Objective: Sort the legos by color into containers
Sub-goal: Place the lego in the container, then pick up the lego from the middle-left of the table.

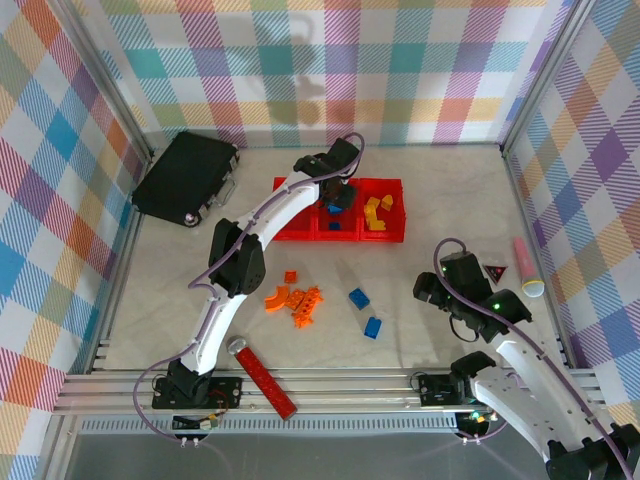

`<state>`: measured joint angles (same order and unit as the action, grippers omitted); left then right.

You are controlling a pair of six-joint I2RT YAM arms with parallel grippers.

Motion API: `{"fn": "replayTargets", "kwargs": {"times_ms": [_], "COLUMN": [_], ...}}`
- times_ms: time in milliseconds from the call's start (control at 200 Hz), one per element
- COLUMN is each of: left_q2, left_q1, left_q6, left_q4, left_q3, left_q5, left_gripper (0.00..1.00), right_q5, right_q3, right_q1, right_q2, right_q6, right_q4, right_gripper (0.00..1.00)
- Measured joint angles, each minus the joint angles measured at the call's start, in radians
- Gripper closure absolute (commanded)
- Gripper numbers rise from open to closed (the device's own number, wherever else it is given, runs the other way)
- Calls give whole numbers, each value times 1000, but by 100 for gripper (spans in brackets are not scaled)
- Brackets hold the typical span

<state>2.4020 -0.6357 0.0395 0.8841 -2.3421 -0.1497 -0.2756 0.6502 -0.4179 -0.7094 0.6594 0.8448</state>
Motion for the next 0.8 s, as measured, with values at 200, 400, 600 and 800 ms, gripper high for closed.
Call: {"fn": "replayTargets", "kwargs": {"times_ms": [200, 400, 600, 800], "left_q2": [-48, -351, -689, -861], "left_q1": [0, -26, -118, -177], "left_q6": [5, 34, 117, 365], "left_q4": [9, -5, -83, -172], "left_q3": [12, 241, 554, 890], "left_q5": [11, -22, -102, -129], "left_gripper": [30, 22, 20, 19], "right_q5": [0, 0, 0, 16], "right_q3": [0, 0, 0, 0], "right_q1": [0, 0, 0, 0], "right_q2": [8, 8, 19, 17], "right_q6": [3, 7, 7, 7], "right_q4": [12, 13, 13, 9], "right_gripper": [12, 12, 12, 12]}}
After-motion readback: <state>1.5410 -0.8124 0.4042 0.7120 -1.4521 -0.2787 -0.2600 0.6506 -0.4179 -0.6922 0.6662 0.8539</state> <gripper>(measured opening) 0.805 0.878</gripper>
